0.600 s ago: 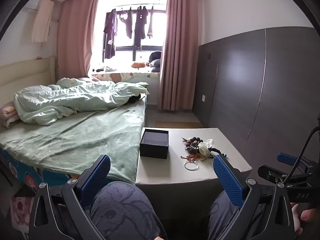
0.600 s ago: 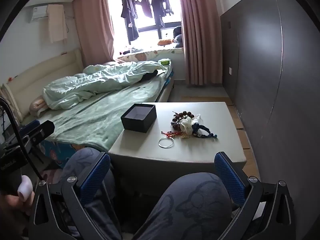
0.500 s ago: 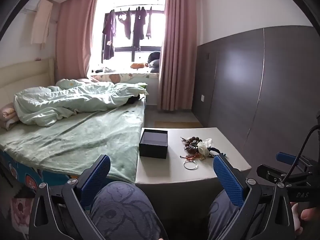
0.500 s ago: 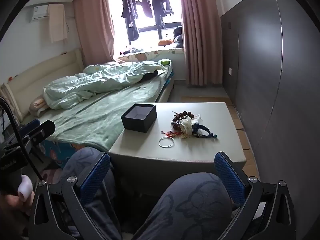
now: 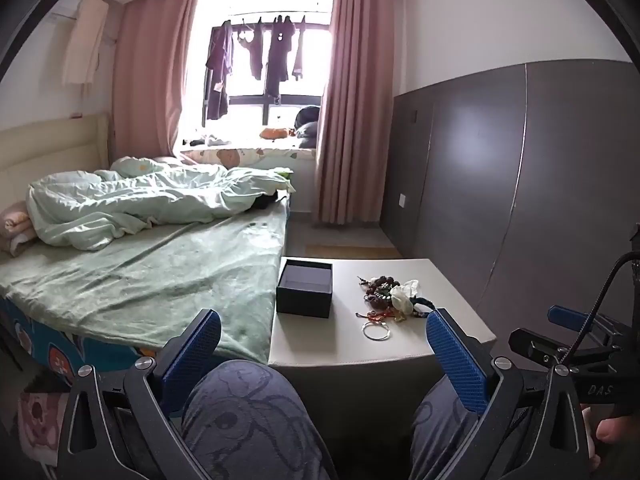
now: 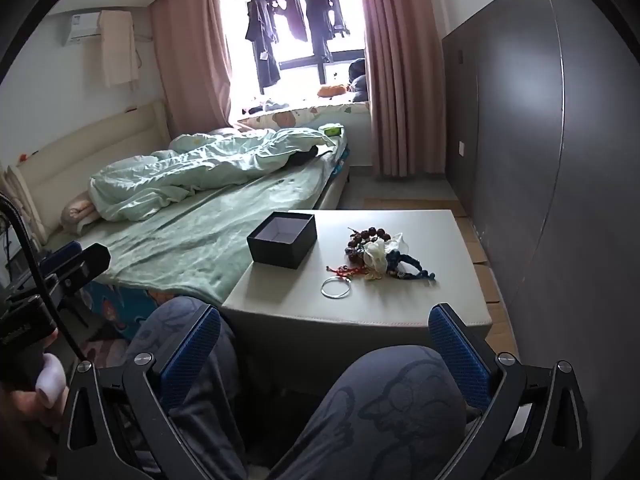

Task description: Organize jewelry

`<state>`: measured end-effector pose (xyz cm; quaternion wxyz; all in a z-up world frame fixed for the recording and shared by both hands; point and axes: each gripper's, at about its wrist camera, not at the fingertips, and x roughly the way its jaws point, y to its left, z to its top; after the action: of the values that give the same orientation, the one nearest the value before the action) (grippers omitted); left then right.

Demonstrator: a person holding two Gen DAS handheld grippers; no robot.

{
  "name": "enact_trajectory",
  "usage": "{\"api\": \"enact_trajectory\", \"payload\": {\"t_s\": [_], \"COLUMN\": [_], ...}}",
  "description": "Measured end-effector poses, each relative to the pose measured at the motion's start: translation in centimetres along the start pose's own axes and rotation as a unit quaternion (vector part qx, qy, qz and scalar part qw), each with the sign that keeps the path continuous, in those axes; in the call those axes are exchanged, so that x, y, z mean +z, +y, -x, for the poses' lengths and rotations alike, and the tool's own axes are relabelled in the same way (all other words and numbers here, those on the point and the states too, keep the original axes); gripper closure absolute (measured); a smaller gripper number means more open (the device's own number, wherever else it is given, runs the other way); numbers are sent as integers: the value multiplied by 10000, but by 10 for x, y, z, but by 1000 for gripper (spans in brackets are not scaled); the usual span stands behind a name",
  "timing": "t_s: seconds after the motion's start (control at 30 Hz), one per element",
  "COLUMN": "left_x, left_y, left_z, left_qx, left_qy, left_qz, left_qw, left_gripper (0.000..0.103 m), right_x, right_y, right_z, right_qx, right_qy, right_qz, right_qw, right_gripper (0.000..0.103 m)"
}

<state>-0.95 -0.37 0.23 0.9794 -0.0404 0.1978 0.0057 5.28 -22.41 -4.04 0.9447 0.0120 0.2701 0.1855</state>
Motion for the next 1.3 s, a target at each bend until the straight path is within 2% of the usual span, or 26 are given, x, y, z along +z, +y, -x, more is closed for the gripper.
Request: {"api": "enact_trajectory", "payload": {"t_s": [1.3], "left_x": [-1], "left_y": [-2], "left_z": [11], "left_qx": [-86], "left_qy": [-103], "left_qz": [74], "left_qw": [9999], "left_gripper": [0], "right_x": [6], "right_y": [1], "right_z": [10], "right_qx": [-7], "right_qy": [-74], "right_qz": [16], "right_qw": [10000], "right_gripper": [0]}}
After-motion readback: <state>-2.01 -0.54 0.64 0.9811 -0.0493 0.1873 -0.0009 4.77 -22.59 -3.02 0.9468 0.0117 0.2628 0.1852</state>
